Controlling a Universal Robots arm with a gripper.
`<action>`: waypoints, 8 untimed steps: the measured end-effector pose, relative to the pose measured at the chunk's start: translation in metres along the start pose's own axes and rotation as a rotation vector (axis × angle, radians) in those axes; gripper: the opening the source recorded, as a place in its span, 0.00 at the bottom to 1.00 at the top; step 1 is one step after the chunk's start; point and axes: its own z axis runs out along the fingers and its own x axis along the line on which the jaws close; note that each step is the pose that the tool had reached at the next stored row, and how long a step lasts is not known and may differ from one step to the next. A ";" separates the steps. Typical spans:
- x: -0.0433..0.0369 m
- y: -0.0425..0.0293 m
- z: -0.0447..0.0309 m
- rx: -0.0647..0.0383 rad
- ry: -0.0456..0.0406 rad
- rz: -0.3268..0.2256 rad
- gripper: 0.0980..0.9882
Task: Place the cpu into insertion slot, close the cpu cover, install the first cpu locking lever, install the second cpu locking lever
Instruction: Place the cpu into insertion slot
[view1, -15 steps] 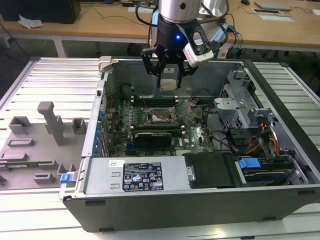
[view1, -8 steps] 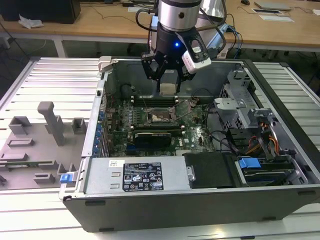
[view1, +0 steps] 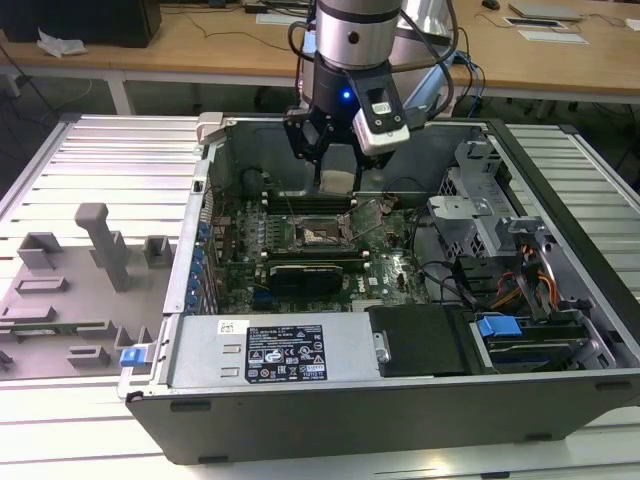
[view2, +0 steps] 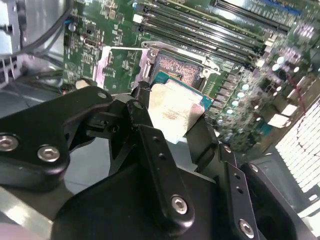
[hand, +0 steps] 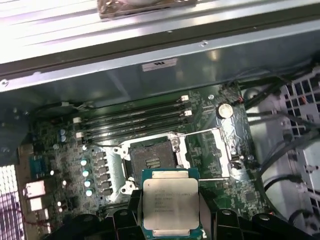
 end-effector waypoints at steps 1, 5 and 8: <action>0.0000 0.0000 0.0003 0.000 -0.0016 0.017 0.50; 0.0000 -0.0002 0.0023 0.000 -0.0112 0.114 0.50; 0.0000 -0.0004 0.0043 0.000 -0.0210 0.213 0.50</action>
